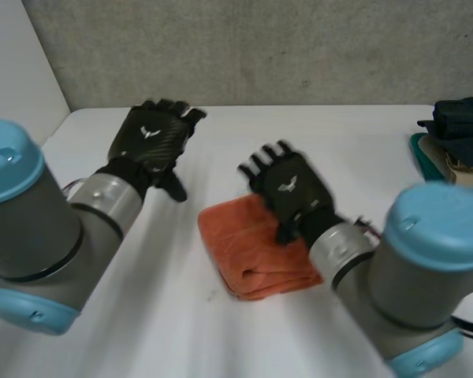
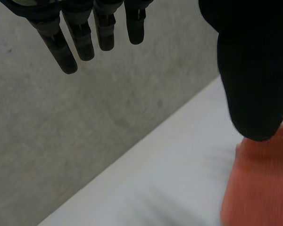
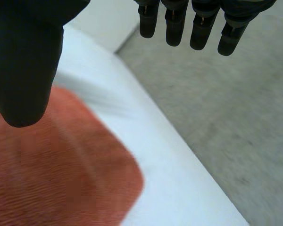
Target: Fold the laundry.
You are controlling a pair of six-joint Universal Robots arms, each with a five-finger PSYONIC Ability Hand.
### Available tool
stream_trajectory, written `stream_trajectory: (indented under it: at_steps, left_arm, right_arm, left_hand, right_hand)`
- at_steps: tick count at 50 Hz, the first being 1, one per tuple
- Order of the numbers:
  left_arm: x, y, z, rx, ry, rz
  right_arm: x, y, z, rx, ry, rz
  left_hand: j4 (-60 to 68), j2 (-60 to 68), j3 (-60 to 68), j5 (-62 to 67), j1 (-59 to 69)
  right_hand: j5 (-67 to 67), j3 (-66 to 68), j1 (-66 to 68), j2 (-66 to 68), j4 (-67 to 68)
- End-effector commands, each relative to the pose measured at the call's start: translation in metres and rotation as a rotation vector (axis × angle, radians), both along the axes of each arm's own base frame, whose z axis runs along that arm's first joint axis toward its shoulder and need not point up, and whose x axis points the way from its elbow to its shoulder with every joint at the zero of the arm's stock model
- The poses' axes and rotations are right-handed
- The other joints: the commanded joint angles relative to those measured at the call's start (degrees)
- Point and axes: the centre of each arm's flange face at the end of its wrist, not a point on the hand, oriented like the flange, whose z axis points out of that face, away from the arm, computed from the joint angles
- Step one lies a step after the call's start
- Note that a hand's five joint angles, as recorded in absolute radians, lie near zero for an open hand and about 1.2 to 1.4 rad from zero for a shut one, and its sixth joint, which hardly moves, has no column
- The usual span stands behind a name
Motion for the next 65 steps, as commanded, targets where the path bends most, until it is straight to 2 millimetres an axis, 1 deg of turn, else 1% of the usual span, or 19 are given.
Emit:
stream_trajectory:
  at_steps: [1,3,5,6,13,19,22,26,31,33,34,38,42,44,45,49,51,58,65]
  left_arm:
    - [-0.044,0.016,-0.002,0.118,0.086,-0.029]
    - [-0.061,0.028,-0.018,0.201,0.065,-0.034]
    - [-0.069,0.034,-0.029,0.254,0.051,-0.031]
    - [-0.074,0.038,-0.043,0.315,0.039,-0.018]
    - [-0.071,0.043,-0.104,0.523,-0.058,0.064]
    - [-0.065,0.042,-0.126,0.569,-0.115,0.100]
    - [-0.059,0.038,-0.128,0.576,-0.123,0.124]
    - [-0.052,0.031,-0.115,0.555,-0.103,0.143]
    - [-0.050,0.031,-0.061,0.454,-0.026,0.114]
    - [-0.049,0.032,-0.046,0.423,-0.006,0.102]
    - [-0.047,0.033,-0.031,0.389,0.014,0.096]
    - [-0.046,0.037,-0.004,0.317,0.029,0.049]
    - [-0.049,0.038,0.014,0.254,0.023,-0.041]
    - [-0.049,0.035,0.023,0.222,0.027,-0.078]
    - [-0.049,0.034,0.026,0.210,0.028,-0.100]
    - [-0.050,0.030,0.042,0.166,0.036,-0.245]
    - [-0.053,0.034,0.049,0.157,0.047,-0.364]
    - [-0.061,0.056,0.050,0.187,0.049,-0.670]
    - [-0.062,0.058,0.046,0.208,0.047,-0.683]
  right_arm:
    - [-0.024,-0.027,0.015,0.225,-0.074,-0.102]
    - [-0.030,-0.039,0.001,0.323,-0.028,-0.129]
    - [-0.031,-0.050,-0.014,0.397,0.011,-0.151]
    - [-0.030,-0.053,-0.017,0.412,0.019,-0.154]
    - [-0.026,-0.073,-0.051,0.536,0.082,-0.143]
    - [-0.024,-0.078,-0.066,0.560,0.128,-0.135]
    - [-0.026,-0.081,-0.064,0.540,0.139,-0.135]
    - [-0.029,-0.084,-0.056,0.493,0.156,-0.139]
    - [-0.030,-0.082,-0.037,0.398,0.164,-0.143]
    - [-0.031,-0.076,-0.028,0.340,0.169,-0.147]
    - [-0.031,-0.074,-0.025,0.316,0.171,-0.149]
    - [-0.040,-0.062,-0.011,0.181,0.189,-0.162]
    - [-0.045,-0.038,-0.013,0.102,0.193,-0.137]
    - [-0.043,-0.025,-0.015,0.087,0.180,-0.114]
    - [-0.041,-0.010,-0.022,0.092,0.178,-0.088]
    - [-0.036,0.025,-0.049,0.123,0.201,-0.016]
    - [-0.035,0.034,-0.056,0.116,0.192,0.001]
    - [-0.025,0.032,-0.091,0.032,0.129,0.023]
    - [-0.018,0.022,-0.113,0.012,0.131,0.024]
  left_hand:
    - [-0.24,-0.69,-0.72,-1.42,0.63]
    - [-0.23,-0.69,-0.71,-1.41,0.64]
    - [-0.24,-0.69,-0.72,-1.41,0.63]
    - [-0.74,-1.19,-1.22,-1.91,0.13]
    - [-0.74,-1.19,-1.22,-1.92,0.13]
    - [-0.57,-1.03,-1.05,-1.75,0.30]
    - [-0.57,-1.03,-1.05,-1.75,0.30]
    - [-0.74,-1.19,-1.22,-1.92,0.13]
    - [-1.41,-1.86,-1.89,-2.59,-0.54]
    - [-1.58,-2.03,-2.06,-2.76,-0.71]
    - [-1.63,-2.08,-2.11,-2.81,-0.76]
    - [-1.63,-2.08,-2.11,-2.81,-0.76]
    - [-1.63,-2.08,-2.11,-2.81,-0.76]
    - [-1.63,-2.08,-2.11,-2.81,-0.76]
    - [-1.63,-2.08,-2.11,-2.81,-0.76]
    - [-1.63,-2.08,-2.11,-2.81,-0.76]
    - [-1.63,-2.08,-2.11,-2.81,-0.76]
    - [-1.63,-2.08,-2.11,-2.81,-0.76]
    - [-1.63,-2.08,-2.11,-2.81,-0.76]
  right_hand:
    - [-2.75,-2.10,-3.06,-2.20,-2.24]
    - [-2.75,-2.10,-3.06,-2.20,-2.24]
    - [-2.75,-2.10,-3.06,-2.20,-2.24]
    - [-2.75,-2.10,-3.06,-2.20,-2.24]
    - [-2.75,-2.10,-3.06,-2.20,-2.24]
    - [-2.75,-2.10,-3.06,-2.20,-2.24]
    - [-2.75,-2.10,-3.06,-2.20,-2.24]
    - [-2.75,-2.10,-3.06,-2.20,-2.24]
    - [-2.75,-2.10,-3.06,-2.20,-2.24]
    - [-2.75,-2.10,-3.06,-2.20,-2.24]
    - [-2.75,-2.10,-3.06,-2.20,-2.24]
    - [-2.75,-2.10,-3.06,-2.20,-2.24]
    - [-2.75,-2.10,-3.06,-2.20,-2.24]
    - [-2.75,-2.10,-3.06,-2.20,-2.24]
    - [-2.75,-2.10,-3.06,-2.20,-2.24]
    - [-2.75,-2.10,-3.06,-2.20,-2.24]
    - [-2.75,-2.10,-3.06,-2.20,-2.24]
    - [-2.75,-2.10,-3.06,-2.20,-2.24]
    - [-2.75,-2.10,-3.06,-2.20,-2.24]
